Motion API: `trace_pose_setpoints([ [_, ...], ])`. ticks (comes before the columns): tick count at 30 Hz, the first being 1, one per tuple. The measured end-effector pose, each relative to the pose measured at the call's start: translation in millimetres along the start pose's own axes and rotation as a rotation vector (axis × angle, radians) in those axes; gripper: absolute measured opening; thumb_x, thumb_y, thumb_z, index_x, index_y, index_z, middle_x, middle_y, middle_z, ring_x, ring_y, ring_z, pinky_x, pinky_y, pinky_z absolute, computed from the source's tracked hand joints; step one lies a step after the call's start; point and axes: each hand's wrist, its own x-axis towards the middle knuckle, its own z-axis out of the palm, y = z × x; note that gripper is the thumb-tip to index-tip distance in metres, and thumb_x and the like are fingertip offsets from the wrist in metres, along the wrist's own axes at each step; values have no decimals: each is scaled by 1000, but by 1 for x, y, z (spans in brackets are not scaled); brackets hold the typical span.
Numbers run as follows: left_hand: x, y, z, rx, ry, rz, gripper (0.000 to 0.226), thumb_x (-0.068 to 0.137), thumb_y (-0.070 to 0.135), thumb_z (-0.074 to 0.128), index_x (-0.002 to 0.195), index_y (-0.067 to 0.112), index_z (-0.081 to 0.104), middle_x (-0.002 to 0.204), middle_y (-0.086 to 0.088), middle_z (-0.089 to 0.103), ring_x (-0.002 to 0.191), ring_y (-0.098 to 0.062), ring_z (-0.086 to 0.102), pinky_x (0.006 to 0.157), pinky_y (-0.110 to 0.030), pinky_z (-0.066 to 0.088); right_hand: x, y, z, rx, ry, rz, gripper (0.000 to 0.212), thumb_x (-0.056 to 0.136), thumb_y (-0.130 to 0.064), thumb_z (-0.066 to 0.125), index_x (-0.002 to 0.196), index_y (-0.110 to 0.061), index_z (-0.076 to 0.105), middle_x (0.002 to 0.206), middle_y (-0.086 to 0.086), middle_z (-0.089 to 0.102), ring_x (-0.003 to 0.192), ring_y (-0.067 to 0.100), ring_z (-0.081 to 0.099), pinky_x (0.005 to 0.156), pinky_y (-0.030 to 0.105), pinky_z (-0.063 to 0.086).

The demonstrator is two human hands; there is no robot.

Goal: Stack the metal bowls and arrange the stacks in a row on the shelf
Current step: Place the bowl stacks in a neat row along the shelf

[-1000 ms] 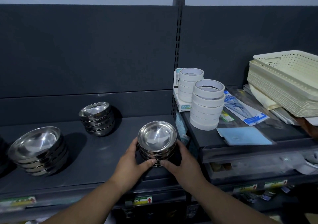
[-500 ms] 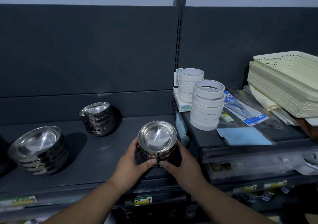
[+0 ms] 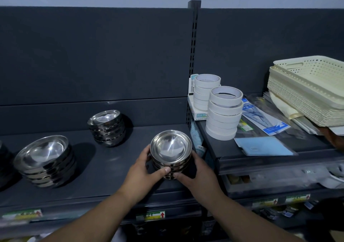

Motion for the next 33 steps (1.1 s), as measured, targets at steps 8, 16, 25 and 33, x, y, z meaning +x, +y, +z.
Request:
trace_pose_setpoints([
  [8,-2,5,0,-14,-8,-10,92,59,57,78,139,42,35,131,20,57,123,6,49,110,-30,39,2,2,0,-32,-1,21,89,74,-46,77,148,-32,29,149,-11,41,135,4,38,113,29,33],
  [16,-2,6,-1,7,-14,-27,101,55,66,74,142,39,32,135,17,54,126,1,48,111,-33,39,1,5,2,-40,-9,35,91,73,-48,77,148,-32,29,148,-12,43,134,3,39,113,30,35],
  [25,-13,4,-7,103,-9,-102,118,48,69,77,148,33,25,146,9,44,132,-7,42,112,-34,37,-13,6,1,-241,-7,92,82,73,-43,77,142,-21,38,140,-2,48,127,13,47,104,24,38],
  [33,-36,-11,-35,503,93,-138,85,76,43,75,145,18,33,148,-3,41,134,-17,40,109,-24,31,-34,-19,12,-629,-171,-60,45,83,-53,57,123,-32,55,123,-10,57,115,10,53,112,32,30],
])
